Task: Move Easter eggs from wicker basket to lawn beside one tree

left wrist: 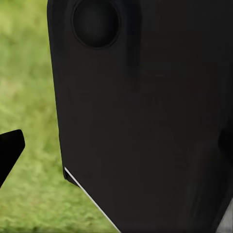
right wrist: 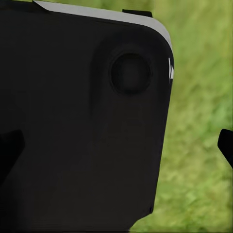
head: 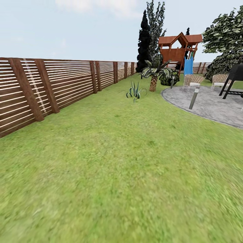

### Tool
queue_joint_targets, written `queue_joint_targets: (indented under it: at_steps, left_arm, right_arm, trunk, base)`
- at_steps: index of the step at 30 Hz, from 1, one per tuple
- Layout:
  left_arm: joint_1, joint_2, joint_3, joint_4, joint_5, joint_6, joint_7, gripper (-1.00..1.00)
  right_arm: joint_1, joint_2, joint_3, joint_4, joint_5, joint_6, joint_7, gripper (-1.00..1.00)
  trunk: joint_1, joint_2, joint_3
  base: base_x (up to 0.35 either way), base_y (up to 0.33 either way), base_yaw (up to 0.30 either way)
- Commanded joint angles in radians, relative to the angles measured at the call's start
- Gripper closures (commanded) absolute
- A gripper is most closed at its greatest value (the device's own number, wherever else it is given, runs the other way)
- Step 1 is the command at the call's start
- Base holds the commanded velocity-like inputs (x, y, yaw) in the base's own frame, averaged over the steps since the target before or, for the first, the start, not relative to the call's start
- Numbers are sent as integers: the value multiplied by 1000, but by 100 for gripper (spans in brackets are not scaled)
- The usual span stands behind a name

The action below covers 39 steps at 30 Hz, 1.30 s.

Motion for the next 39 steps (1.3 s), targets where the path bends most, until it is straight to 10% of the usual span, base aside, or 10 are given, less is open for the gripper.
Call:
queue_joint_targets:
  at_steps: [1, 39]
  left_arm:
    - [1, 0, 0, -2, 1, 0, -1, -100]
    - [1, 5, 2, -2, 2, 0, -1, -100]
  right_arm:
    - [-1, 0, 0, 2, 8, -2, 0, -100]
    - [-1, -1, -5, -2, 34, -7, -2, -100]
  trunk:
    - [0, 0, -1]
    - [0, 0, -1]
  base:
    - [0, 0, 1]
    - [247, 76, 9]
